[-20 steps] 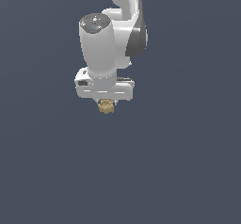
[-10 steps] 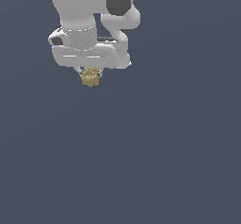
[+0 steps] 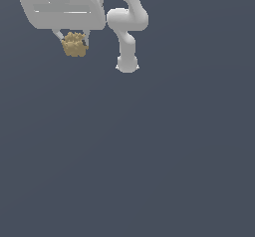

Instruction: Pick up the object and move it to a goal position.

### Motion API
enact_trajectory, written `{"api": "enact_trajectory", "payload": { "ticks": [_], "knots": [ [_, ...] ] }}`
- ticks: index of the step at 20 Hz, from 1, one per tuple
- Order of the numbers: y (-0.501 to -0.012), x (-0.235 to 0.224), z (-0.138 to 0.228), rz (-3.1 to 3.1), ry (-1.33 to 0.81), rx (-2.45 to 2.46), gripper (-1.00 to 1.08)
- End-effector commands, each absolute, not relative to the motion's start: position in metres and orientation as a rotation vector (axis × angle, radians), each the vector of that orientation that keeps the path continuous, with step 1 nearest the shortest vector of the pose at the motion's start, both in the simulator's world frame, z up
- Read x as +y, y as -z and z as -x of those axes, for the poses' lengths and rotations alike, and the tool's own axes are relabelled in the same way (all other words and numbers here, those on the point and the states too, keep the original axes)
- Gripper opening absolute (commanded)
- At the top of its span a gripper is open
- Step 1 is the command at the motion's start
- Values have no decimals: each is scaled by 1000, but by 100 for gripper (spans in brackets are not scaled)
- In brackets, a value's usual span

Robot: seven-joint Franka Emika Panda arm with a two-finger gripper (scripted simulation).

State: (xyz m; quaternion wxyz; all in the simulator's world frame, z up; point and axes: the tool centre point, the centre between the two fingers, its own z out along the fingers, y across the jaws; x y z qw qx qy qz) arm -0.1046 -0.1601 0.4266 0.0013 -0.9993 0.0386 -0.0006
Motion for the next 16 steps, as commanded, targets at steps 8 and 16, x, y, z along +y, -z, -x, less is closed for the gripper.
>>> {"api": "enact_trajectory", "payload": {
  "ticks": [8,16],
  "knots": [
    [-492,-194,132,3139,0,120,-100],
    [-510,-204,137,3139,0,119,-100]
  ]
}}
